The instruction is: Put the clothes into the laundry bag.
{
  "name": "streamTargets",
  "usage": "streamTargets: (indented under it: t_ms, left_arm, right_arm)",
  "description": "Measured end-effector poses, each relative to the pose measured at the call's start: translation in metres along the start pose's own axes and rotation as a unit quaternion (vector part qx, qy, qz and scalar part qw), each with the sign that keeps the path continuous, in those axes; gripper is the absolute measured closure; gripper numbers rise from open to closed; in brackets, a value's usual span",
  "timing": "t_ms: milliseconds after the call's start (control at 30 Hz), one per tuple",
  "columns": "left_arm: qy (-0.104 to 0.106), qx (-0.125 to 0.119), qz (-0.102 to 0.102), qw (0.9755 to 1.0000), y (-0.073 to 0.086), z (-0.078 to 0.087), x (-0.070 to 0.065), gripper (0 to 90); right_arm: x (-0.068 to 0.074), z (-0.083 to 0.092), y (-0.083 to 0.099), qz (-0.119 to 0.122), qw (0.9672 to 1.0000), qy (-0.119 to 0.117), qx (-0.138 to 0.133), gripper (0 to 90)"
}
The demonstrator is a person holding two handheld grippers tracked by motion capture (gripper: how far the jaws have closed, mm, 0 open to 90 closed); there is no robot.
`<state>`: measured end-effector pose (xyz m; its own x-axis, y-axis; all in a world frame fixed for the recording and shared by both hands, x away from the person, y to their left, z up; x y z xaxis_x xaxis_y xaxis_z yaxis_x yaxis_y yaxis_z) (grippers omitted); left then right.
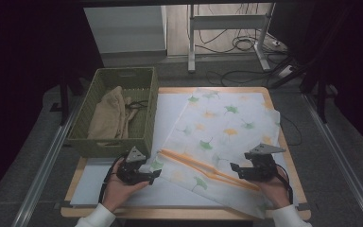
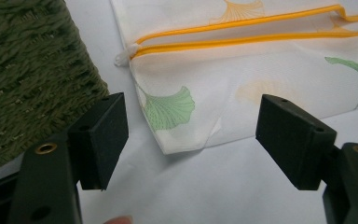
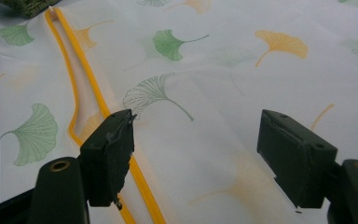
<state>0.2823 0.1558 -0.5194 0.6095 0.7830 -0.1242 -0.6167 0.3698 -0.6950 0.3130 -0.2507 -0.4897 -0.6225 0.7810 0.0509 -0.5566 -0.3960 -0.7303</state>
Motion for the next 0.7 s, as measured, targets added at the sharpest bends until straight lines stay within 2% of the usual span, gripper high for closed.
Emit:
streamTargets:
  t_ms: [167,200,300,333,400,533,700]
  left_arm:
    - [-0.004,-0.009,0.003,0.9999,0.000,0.002,0.002,26.1]
    - [-0.001,-0.017,0.009,0.9998,-0.002,0.003,0.002,26.1]
    - [0.002,-0.018,0.002,0.9998,-0.003,0.003,0.001,25.9]
    - [0.001,-0.013,-0.007,0.9999,0.000,0.003,-0.001,25.8]
    - [0.002,-0.012,-0.007,0.9999,0.001,0.003,-0.002,25.7]
    - [0.007,-0.022,-0.019,0.9996,0.002,0.008,-0.010,25.7]
    - [0.004,-0.009,-0.019,0.9998,0.001,0.001,-0.004,25.6]
  right_arm:
    - [-0.004,0.001,0.003,-0.004,1.0000,0.000,0.001,27.1]
    - [-0.005,0.001,0.005,-0.004,1.0000,0.000,0.002,27.6]
    - [-0.007,0.002,0.006,-0.002,1.0000,0.006,0.005,27.9]
    - [-0.008,0.002,0.004,-0.003,0.9999,0.009,0.004,27.9]
    - [-0.008,0.002,0.004,-0.003,0.9999,0.010,0.002,28.0]
    - [-0.005,0.000,0.008,0.006,0.9997,0.015,0.021,28.8]
    - [-0.005,-0.004,0.006,0.010,0.9995,0.015,0.026,29.1]
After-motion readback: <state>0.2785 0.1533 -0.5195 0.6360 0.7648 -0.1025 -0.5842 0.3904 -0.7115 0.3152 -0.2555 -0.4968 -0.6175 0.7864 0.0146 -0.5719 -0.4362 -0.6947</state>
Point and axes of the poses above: each handheld gripper's, and its own axes: z roughly backward along the jaws, y roughly out of its underside, x roughly to its left, the point moved 1 cm from there along -z, roughly forward along the jaws, and after that the axes turned 2 degrees about x, right-handed, at the moved point
